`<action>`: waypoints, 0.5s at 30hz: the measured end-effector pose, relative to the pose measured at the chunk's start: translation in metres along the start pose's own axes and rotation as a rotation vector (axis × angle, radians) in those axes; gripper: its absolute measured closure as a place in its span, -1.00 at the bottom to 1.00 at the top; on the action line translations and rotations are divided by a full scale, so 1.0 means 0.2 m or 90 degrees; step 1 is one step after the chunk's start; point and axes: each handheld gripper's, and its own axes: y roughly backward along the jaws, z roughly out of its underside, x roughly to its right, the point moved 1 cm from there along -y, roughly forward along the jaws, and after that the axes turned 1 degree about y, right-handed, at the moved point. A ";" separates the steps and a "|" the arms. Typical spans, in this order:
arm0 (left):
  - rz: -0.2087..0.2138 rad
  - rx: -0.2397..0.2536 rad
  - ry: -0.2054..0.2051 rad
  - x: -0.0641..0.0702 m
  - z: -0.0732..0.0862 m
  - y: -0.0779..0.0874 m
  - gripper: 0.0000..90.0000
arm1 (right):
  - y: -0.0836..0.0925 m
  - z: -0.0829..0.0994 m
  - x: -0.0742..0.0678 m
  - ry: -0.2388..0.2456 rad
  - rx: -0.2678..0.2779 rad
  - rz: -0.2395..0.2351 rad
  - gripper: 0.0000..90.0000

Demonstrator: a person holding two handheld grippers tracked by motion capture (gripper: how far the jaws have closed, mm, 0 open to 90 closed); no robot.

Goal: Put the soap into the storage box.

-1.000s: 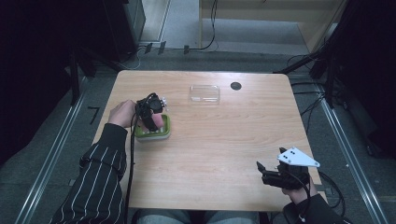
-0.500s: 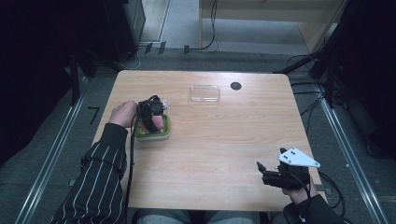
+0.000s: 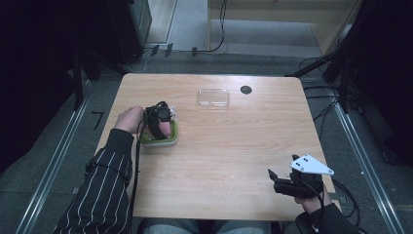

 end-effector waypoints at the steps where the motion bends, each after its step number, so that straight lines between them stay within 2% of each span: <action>1: 0.000 0.002 0.000 0.00 0.00 0.00 -0.14 | 0.00 0.00 0.00 -0.001 0.000 0.000 -0.69; 8: 0.005 0.004 0.007 -0.01 0.01 -0.01 -0.16 | 0.00 0.00 0.00 -0.001 0.000 0.000 -0.69; 15: -0.002 0.014 0.008 -0.01 0.01 0.02 -0.19 | 0.00 0.00 0.00 -0.002 0.000 0.000 -0.69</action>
